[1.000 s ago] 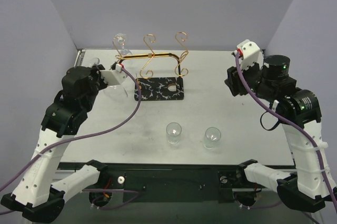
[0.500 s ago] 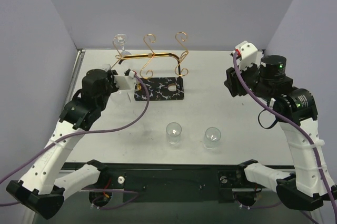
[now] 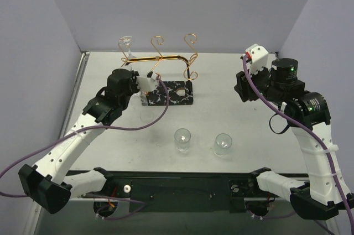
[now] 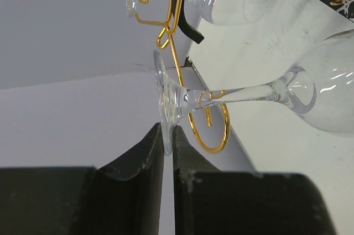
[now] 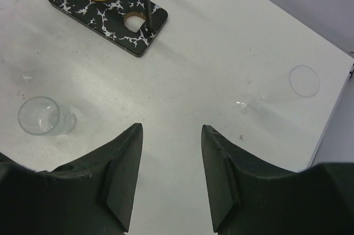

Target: Place the wine glass upside down on the wine glass rack

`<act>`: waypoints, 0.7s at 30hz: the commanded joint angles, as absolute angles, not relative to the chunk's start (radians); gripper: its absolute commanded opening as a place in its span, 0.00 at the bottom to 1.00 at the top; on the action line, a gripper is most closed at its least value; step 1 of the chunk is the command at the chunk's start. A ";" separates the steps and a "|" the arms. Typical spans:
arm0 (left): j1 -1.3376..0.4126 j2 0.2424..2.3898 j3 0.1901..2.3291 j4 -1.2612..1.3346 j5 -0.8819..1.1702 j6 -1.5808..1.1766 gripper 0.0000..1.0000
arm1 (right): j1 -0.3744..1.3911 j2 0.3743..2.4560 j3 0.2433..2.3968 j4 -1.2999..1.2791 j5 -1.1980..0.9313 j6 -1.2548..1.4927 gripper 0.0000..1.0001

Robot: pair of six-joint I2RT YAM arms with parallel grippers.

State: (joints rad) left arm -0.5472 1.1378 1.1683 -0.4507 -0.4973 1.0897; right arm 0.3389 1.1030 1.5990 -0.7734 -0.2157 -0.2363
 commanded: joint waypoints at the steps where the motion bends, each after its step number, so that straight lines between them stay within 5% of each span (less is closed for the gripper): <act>1: -0.561 1.186 1.175 -0.236 -0.558 1.114 0.00 | 0.330 1.094 1.597 -0.746 -0.233 -0.227 0.42; 21: -0.471 1.247 1.180 -0.146 -0.578 1.170 0.00 | 0.324 1.083 1.578 -0.744 -0.252 -0.222 0.42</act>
